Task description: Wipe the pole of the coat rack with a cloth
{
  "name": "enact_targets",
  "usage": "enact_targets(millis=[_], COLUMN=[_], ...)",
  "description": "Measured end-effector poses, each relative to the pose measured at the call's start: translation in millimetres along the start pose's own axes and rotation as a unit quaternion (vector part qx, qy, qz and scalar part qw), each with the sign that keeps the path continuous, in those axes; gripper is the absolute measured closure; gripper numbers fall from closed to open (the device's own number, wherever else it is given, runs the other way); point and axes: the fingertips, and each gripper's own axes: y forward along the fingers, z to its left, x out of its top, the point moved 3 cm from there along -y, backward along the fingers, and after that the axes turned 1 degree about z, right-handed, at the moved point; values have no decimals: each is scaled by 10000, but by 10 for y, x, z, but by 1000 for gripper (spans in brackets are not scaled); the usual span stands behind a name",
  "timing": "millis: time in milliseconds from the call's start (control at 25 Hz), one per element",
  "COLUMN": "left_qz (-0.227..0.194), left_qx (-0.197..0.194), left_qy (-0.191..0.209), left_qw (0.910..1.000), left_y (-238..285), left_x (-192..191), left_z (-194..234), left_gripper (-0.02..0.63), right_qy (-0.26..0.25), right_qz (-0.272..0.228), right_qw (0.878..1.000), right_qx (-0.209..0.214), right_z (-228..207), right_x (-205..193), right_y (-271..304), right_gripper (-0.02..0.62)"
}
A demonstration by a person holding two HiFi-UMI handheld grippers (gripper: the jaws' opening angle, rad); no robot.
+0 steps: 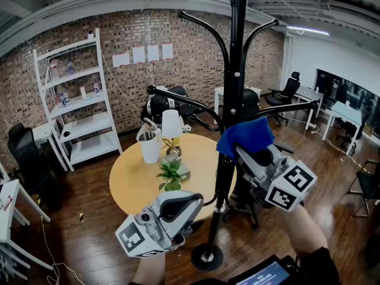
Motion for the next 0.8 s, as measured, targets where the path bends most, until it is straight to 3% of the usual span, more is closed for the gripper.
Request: enact_targets(millis=[160,400,640,800], left_qz=[13,64,10,6], left_qx=[-71,-180,-337,-415], left_qy=[34,115,156,205], left_qw=[10000,9998,9993,9989], left_y=[93,141,333,459], left_x=[37,25,167,330], left_z=[36,169,332,417], left_gripper=[601,601,601,601], right_qy=[-357,-838,-863,-726], right_qz=[32,-459,-897,-922], right_qw=[9992,9951,9880,9838], right_qx=[-198,-273,-920,-1352], right_z=[-29,24,-143,-301], right_x=[77,587,1156,1491], right_y=[117,271,360,488], right_gripper=[541,541,541,541])
